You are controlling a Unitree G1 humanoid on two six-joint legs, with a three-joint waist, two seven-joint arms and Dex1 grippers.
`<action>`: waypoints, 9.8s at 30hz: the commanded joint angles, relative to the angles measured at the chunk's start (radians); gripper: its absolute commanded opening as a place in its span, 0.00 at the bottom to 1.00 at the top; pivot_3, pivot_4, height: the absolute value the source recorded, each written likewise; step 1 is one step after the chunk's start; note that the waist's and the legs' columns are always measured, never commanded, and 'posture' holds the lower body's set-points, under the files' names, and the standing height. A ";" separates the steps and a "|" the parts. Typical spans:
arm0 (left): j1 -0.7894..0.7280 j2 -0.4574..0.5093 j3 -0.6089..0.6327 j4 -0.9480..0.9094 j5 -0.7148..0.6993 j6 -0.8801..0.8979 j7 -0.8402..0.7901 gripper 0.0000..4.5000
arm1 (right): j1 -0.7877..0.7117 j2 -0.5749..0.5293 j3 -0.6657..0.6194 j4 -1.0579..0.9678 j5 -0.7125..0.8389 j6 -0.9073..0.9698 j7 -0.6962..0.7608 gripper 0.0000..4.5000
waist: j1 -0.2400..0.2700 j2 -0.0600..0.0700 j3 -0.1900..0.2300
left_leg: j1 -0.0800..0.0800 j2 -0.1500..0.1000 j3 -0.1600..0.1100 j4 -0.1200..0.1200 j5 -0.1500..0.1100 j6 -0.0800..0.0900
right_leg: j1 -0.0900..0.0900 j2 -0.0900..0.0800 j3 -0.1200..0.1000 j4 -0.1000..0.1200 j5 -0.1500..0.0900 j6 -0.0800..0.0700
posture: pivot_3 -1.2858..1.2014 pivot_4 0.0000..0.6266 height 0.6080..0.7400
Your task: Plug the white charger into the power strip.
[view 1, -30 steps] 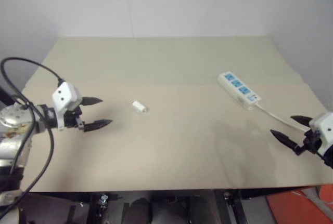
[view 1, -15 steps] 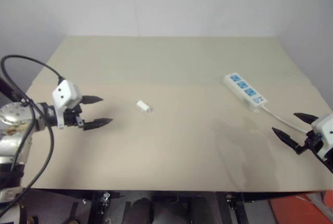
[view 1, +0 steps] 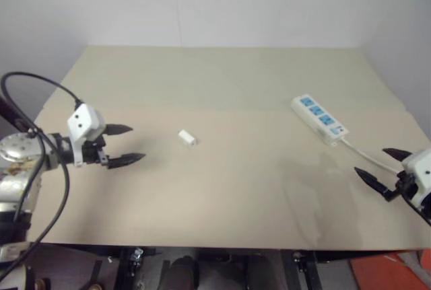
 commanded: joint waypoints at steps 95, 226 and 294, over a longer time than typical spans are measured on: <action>-0.286 -0.100 -0.179 -0.012 0.019 -0.019 -0.129 1.00 | -0.035 0.310 0.204 -0.017 0.146 -0.013 0.005 1.00 | -0.004 -0.001 0.000 | -0.003 -0.003 0.014 0.002 -0.002 0.002 | -0.011 0.001 0.019 0.002 0.004 0.006 | 0.52 0.24 1.00; -1.105 -0.638 -0.887 1.252 1.102 -0.942 -0.108 0.96 | -0.309 0.354 0.642 0.061 0.099 0.088 0.386 0.76 | -0.005 -0.007 -0.001 | -0.021 -0.009 0.009 0.023 -0.004 0.006 | -0.027 0.000 0.021 0.019 0.005 0.011 | 0.52 0.24 1.00; -0.105 -0.593 -0.163 0.037 -0.247 0.110 -0.209 0.22 | -0.436 0.378 0.686 0.328 0.050 -0.147 0.545 0.76 | -0.021 -0.003 -0.005 | 0.001 -0.008 0.006 0.018 -0.001 0.001 | -0.009 0.000 0.023 0.015 0.008 0.007 | 0.52 0.24 1.00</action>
